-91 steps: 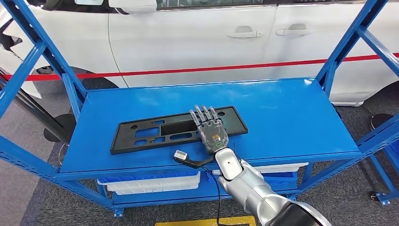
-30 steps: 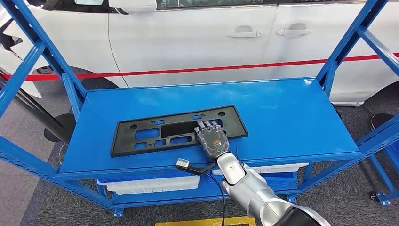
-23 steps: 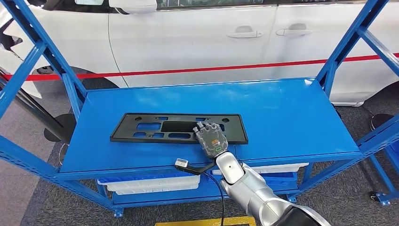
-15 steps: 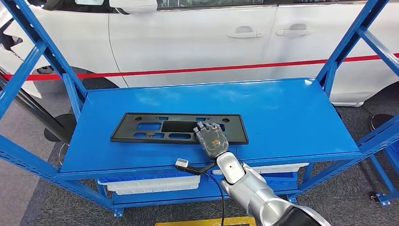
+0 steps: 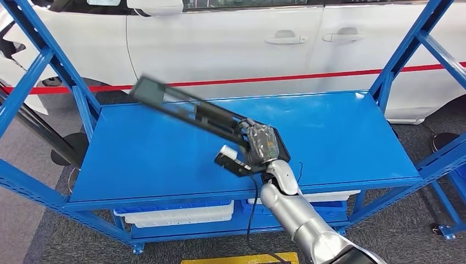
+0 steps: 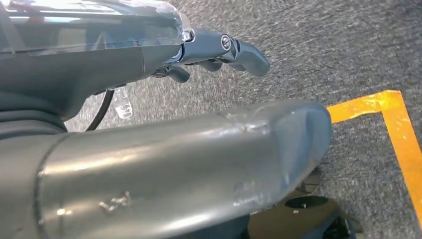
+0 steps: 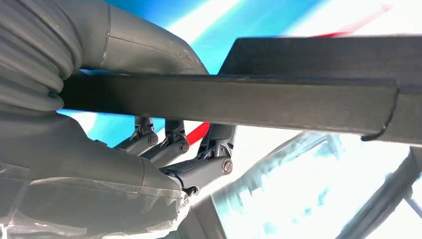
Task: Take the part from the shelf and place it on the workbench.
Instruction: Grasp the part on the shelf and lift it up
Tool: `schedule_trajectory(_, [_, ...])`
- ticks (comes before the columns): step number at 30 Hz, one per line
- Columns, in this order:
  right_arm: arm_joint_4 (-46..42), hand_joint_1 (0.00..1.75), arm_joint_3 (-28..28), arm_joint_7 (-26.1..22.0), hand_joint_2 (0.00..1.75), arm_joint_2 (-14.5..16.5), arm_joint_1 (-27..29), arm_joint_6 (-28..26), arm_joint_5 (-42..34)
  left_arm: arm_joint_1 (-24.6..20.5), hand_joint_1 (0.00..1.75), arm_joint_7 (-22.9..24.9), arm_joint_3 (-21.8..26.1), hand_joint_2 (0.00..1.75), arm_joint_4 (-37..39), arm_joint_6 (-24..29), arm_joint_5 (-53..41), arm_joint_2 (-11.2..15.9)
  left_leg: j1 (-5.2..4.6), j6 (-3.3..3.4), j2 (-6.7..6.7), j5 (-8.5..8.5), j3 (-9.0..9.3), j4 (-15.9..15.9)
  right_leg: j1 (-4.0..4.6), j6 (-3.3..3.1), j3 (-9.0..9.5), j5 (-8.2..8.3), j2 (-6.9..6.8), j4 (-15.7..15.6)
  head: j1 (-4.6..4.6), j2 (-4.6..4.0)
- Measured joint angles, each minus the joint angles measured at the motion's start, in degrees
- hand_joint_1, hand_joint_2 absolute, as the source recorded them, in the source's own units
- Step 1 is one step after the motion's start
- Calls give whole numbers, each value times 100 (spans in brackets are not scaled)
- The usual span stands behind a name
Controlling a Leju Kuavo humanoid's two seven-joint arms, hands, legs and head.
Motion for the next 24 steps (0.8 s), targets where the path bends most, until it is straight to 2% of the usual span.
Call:
schedule_trajectory(2, [-907, 175, -200, -182, 175, -188, 80, 717, -1634, 17, 0, -46, 102, 0, 0, 33, 78, 1, -2, 1, -9, 1, -6, 2, 0, 0, -8, 0, -10, 0, 0, 0])
schedule_trajectory(4, [-1738, 175, -406, -285, 175, -450, 211, 1228, -2847, 43, 0, -75, 205, 0, 0, 72, 139, 2, -3, 4, -20, 3, -17, 4, -2, 1, -17, -1, -24, -1, 1, 1])
schedule_trajectory(9, [-3115, 175, -806, -544, 175, -1063, 674, 1790, -4277, 75, 0, -123, 409, 0, 0, 143, 218, 2, -3, 10, -18, -9, -37, 4, -3, 4, -35, -6, -17, -2, 2, 1])
schedule_trajectory(13, [-3750, 175, -930, -789, 175, -1401, 1310, 2031, -4779, 72, 0, -274, 529, 175, 0, 190, 249, 1, -2, 15, -17, -19, -44, 4, -3, 14, -39, -15, -17, -3, 0, 1])
schedule_trajectory(20, [-4523, 175, -949, -1241, 175, -1533, 2504, 2134, -4899, 63, 0, -663, 668, 175, 0, 166, 326, -27, 2, 16, -13, -28, -51, 1, -1, 16, -48, -24, -11, 0, -1, 1])
schedule_trajectory(22, [-4676, 175, -949, -1301, 175, -1534, 2718, 2147, -4865, 57, 0, -821, 693, 87, 0, 100, 364, -37, 1, 16, -13, -27, -51, 1, 0, 16, -48, -25, -12, 0, -1, 1])
schedule_trajectory(24, [-4883, 175, -936, -1425, 175, -1532, 2992, 2167, -4730, 56, 0, -1110, 745, 87, 0, -41, 455, -58, 1, 17, -19, -26, -53, 1, 0, 17, -47, -26, -22, 0, 1, 1])
